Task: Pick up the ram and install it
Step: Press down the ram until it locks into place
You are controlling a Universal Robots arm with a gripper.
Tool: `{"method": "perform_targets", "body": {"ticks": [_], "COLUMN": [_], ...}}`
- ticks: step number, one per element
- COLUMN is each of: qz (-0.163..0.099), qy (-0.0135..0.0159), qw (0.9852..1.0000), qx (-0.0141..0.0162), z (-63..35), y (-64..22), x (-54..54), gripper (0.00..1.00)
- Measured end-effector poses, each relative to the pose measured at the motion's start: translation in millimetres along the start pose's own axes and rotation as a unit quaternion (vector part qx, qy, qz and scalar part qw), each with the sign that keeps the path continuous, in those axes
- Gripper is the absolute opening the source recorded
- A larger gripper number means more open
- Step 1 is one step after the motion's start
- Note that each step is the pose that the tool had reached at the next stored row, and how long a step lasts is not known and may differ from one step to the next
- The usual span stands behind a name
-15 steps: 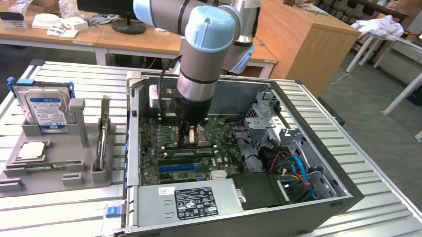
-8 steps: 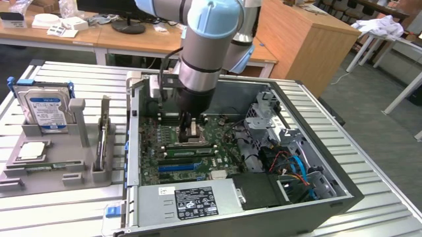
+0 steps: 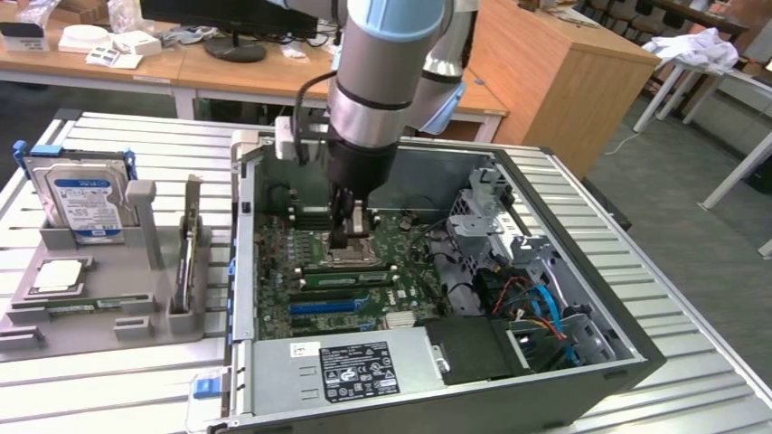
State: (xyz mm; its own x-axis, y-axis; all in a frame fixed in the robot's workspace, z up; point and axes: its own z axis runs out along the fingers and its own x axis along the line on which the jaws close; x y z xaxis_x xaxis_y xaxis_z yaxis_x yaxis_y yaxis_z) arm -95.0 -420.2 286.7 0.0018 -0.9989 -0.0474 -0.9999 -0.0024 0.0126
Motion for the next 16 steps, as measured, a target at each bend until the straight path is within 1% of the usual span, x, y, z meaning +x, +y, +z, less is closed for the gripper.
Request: {"method": "perform_targets", "body": {"ticks": [7,16], "qz": [0.0,0.0], "qy": [0.0,0.0], "qw": [1.0,1.0], "qx": [0.0,0.0], "z": [-20.5,-42.0], "y": [0.3,0.5], "x": [-1.0,-2.0], "gripper": [0.11,0.11]}}
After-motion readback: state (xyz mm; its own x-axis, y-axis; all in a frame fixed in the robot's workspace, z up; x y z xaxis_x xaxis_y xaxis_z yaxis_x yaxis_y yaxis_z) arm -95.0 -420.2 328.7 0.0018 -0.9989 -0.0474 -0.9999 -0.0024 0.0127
